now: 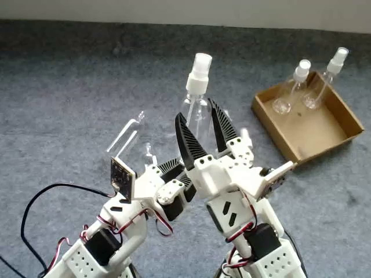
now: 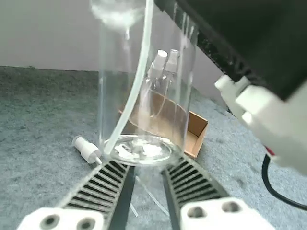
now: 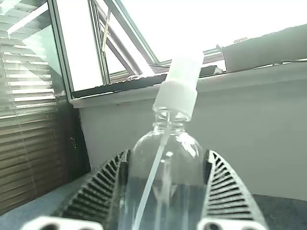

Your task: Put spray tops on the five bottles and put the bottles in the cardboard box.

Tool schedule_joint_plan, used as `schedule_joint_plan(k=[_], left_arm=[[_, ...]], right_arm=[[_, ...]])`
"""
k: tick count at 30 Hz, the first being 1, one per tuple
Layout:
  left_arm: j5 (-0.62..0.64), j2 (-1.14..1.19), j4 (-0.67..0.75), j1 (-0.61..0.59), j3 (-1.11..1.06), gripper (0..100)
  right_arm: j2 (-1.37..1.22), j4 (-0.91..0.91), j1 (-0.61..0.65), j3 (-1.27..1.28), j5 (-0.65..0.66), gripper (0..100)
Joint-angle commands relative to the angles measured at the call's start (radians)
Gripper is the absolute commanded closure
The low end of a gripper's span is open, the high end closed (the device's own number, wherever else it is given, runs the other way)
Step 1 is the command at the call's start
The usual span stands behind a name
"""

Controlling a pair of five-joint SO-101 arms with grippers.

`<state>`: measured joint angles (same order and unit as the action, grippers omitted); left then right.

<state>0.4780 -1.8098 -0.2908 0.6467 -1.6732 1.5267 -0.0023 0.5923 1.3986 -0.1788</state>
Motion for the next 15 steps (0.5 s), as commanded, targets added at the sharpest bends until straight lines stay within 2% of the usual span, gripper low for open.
schedule_joint_plan(k=[1,6,15], left_arm=[[0.005,-0.016,0.049,-0.042,-0.021,99],[0.005,-0.016,0.049,-0.051,-0.019,99],[0.005,-0.016,0.049,-0.157,-0.013,99]], right_arm=[[-0.015,0.002,0.013,-0.01,-0.011,87.2],[-0.015,0.002,0.013,-0.01,-0.011,87.2],[-0.015,0.001,0.012,-0.005,-0.008,87.2]])
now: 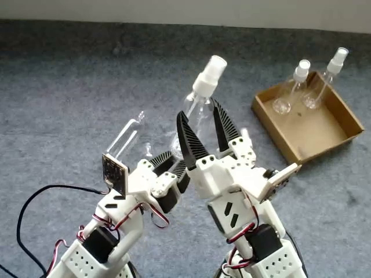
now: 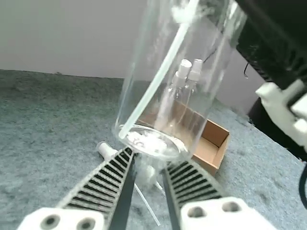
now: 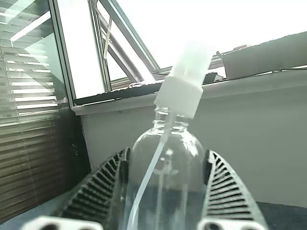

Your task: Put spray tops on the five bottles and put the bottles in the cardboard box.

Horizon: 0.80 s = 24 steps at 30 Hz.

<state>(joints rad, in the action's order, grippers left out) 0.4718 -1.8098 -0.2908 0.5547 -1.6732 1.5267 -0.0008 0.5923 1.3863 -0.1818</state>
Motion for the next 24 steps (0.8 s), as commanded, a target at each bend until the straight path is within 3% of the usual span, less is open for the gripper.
schedule_joint_plan(k=[1,15,24], left_arm=[[0.011,-0.016,0.049,-0.074,-0.012,99],[0.009,-0.016,0.046,-0.101,-0.018,99],[0.008,-0.016,0.049,-0.074,-0.019,99]], right_arm=[[-0.015,-0.001,0.012,0.007,-0.005,87.2],[-0.015,-0.05,0.002,0.035,-0.002,87.2],[-0.015,-0.153,-0.085,0.031,-0.002,87.2]])
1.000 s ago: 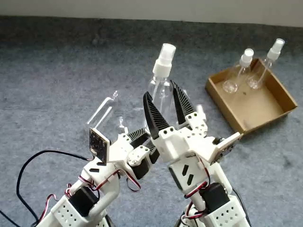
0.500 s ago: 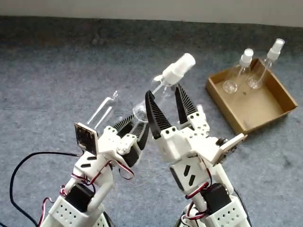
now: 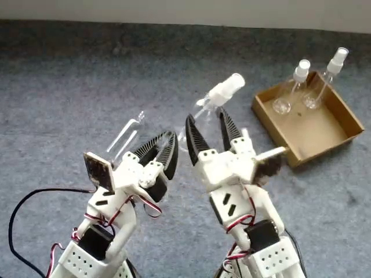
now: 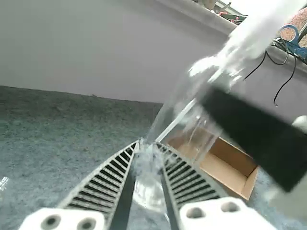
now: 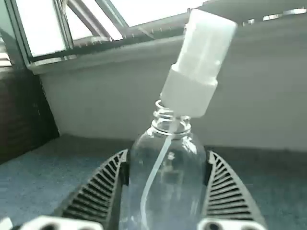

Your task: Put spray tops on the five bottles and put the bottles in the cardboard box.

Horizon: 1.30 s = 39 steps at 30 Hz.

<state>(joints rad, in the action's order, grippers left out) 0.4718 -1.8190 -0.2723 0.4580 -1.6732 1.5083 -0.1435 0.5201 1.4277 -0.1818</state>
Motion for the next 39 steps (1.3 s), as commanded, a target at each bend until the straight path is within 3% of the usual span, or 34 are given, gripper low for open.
schedule_joint_plan(k=[1,11,16,20,27,33,39], left_arm=[[0.009,-0.007,0.031,0.022,-0.019,99],[0.005,-0.008,0.029,-0.038,-0.008,99],[0.005,-0.008,0.026,-0.038,-0.012,99],[0.009,-0.007,0.026,-0.039,-0.008,99],[0.009,-0.007,0.026,-0.039,-0.016,99],[0.009,-0.007,0.026,-0.039,-0.021,99],[0.009,-0.007,0.026,-0.039,-0.021,99]], right_arm=[[0.004,-0.01,-0.01,-0.01,-0.002,87.2],[0.004,-0.01,-0.035,-0.013,0.0,87.2],[0.004,-0.01,-0.156,-0.018,0.002,87.2],[-0.004,-0.018,-0.268,-0.018,0.1,87.2],[-0.007,-0.328,-0.412,-0.231,0.109,87.2],[-0.008,-0.331,-0.587,-0.398,0.12,87.2],[-0.077,-0.292,-0.673,-0.432,0.12,87.1]])
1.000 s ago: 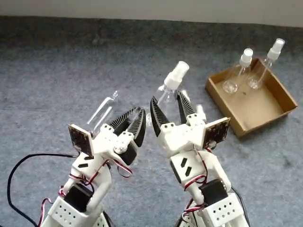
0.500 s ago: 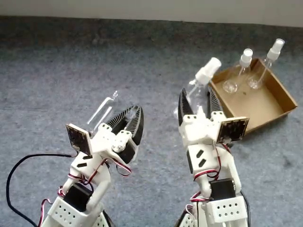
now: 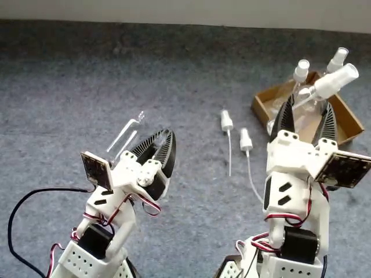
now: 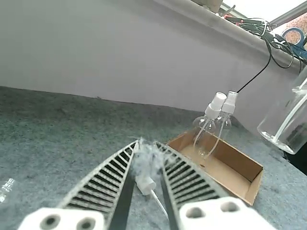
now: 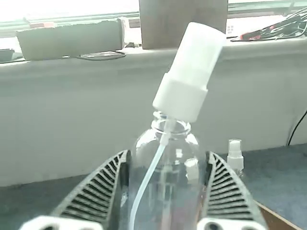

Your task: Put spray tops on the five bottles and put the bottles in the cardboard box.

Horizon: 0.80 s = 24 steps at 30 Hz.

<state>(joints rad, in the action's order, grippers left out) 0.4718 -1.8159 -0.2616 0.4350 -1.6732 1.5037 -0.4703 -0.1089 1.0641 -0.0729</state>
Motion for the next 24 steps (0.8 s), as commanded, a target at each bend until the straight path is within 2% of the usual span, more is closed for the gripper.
schedule_joint_plan(k=[1,6,13,24], left_arm=[[0.009,-0.01,0.015,-0.016,-0.021,99],[0.009,-0.01,0.014,-0.016,-0.021,99],[0.009,-0.008,0.014,-0.016,-0.021,99],[0.009,-0.008,0.014,-0.016,-0.021,99]], right_arm=[[-0.116,0.035,-0.059,-0.071,0.011,87.1],[-0.34,0.117,-0.133,-0.177,0.009,87.0],[-0.582,0.341,-0.268,-0.216,0.009,87.0],[-0.937,0.664,-0.341,-0.214,0.009,86.8]])
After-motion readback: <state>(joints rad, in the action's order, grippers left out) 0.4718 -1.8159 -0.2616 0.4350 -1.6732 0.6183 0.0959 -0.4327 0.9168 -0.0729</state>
